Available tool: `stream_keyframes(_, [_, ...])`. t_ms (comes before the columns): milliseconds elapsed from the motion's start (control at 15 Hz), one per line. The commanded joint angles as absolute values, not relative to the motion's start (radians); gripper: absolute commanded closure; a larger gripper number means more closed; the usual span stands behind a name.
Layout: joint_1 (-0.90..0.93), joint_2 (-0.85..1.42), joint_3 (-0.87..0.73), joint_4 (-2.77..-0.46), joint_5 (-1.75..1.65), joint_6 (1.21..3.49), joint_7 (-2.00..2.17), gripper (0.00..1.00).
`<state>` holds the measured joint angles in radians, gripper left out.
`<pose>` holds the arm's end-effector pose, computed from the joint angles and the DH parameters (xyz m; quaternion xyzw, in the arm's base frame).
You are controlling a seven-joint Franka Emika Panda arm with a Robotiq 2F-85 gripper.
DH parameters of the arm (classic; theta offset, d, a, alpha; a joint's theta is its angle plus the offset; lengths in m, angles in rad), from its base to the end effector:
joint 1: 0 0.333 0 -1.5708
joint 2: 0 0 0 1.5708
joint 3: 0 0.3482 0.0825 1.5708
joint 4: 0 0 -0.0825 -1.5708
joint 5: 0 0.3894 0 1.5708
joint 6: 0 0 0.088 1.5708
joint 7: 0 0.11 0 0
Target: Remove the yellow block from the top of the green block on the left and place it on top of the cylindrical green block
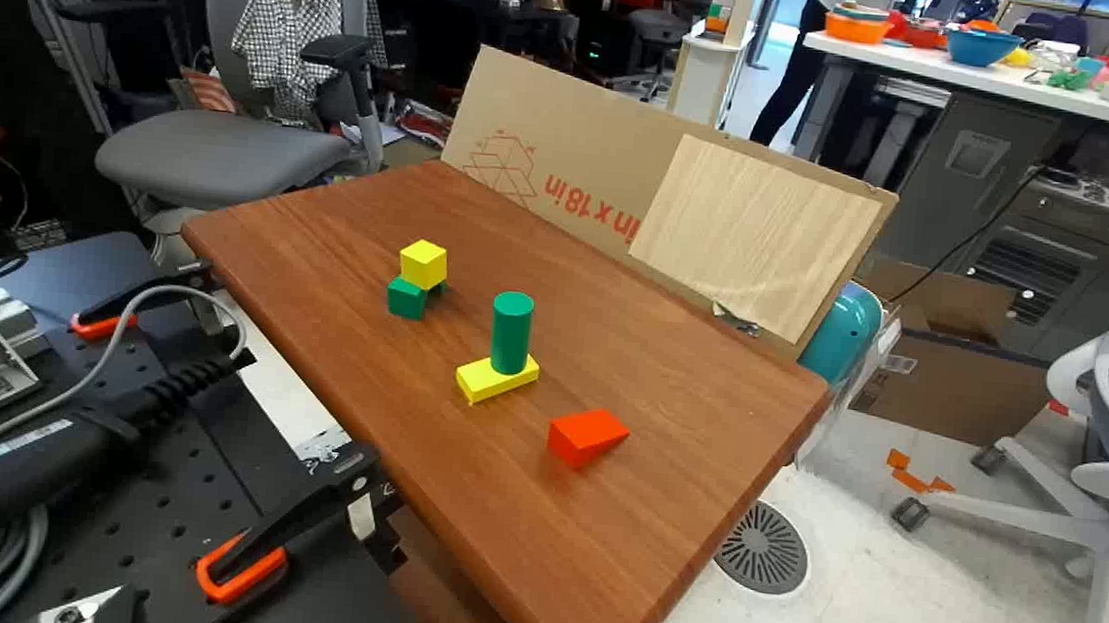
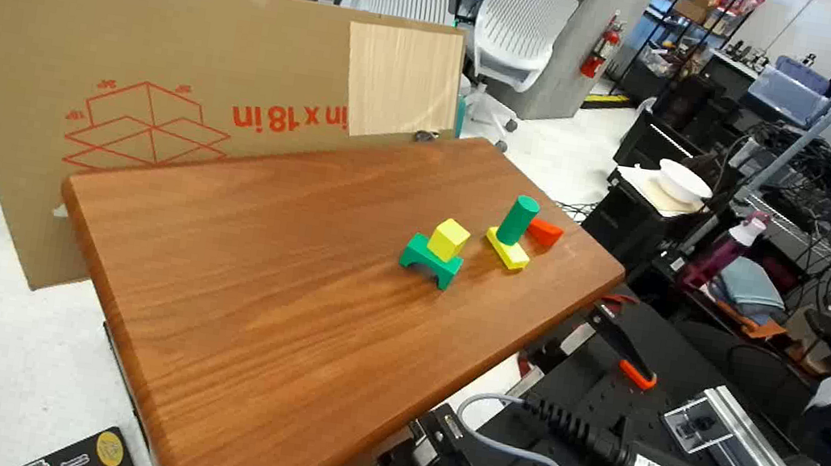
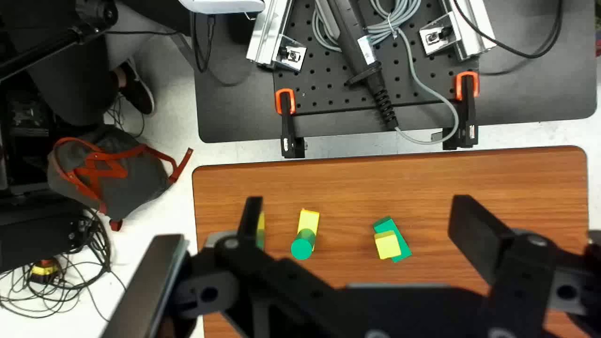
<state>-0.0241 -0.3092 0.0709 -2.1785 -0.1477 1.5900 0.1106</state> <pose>0.4239 0.0066 0.5252 0.9865 -0.0229 -0.1325 0.0940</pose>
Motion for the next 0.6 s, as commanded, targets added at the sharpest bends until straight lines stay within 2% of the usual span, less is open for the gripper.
stream_keyframes(0, [-0.011,-0.308,0.06,-2.177,-0.15,1.588,0.114,0.0])
stream_keyframes(533, [0.01,-0.176,0.093,-2.211,-0.168,1.797,0.18,0.0])
